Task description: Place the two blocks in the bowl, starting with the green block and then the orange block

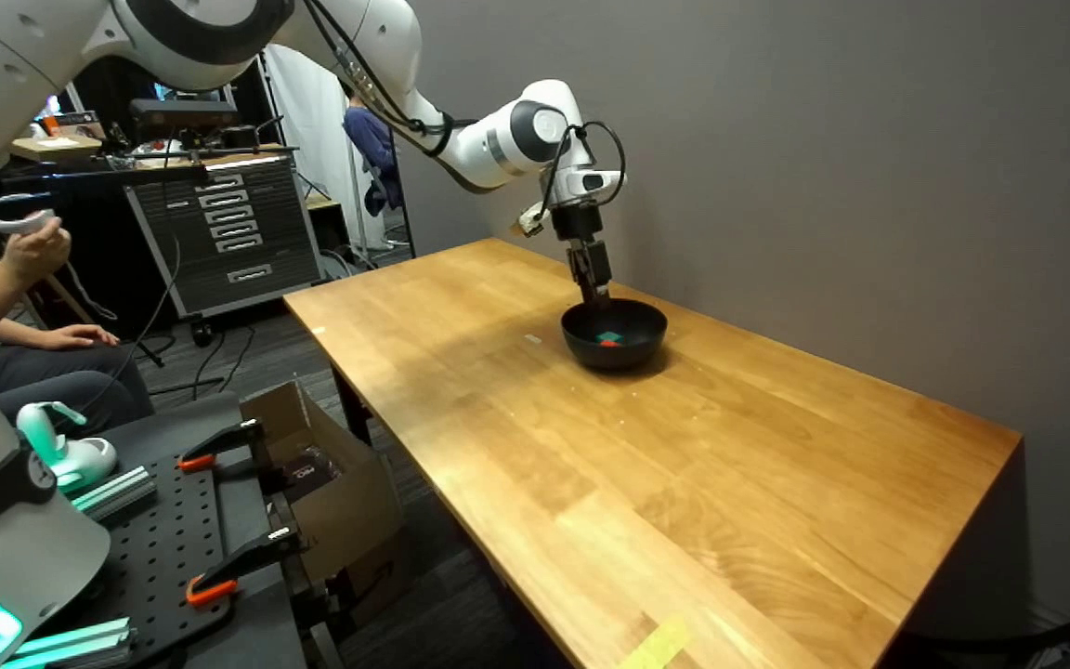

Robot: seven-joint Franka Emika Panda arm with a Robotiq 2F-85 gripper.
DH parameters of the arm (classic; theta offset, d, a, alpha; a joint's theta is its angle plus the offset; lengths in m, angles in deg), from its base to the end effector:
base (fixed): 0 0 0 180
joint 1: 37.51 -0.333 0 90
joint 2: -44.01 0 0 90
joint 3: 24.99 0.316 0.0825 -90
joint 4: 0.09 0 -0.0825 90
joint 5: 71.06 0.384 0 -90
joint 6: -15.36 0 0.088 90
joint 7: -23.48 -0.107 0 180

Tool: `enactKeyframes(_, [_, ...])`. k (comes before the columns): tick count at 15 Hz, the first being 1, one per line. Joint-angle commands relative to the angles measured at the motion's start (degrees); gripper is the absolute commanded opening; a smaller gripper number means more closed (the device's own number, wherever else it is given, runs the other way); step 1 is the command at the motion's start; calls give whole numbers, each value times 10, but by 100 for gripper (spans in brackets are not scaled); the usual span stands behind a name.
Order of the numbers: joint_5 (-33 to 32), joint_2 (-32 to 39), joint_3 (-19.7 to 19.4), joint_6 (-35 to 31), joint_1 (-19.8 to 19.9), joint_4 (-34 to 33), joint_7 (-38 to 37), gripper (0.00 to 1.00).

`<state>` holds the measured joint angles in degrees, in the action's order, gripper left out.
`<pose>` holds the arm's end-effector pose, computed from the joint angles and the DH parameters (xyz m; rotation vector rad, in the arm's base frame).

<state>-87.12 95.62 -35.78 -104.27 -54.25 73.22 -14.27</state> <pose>0.7354 0.0968 0.2092 2.7109 -0.4652 0.0968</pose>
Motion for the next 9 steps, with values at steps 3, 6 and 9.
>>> enactKeyframes(3, [82, -75, 84, 10, 39, 73, 99, 100])
enactKeyframes(6, [137, -134, 120, 31, 56, 130, 160, 100])
enactKeyframes(9, [179, -204, 136, 59, 69, 195, 188, 100])
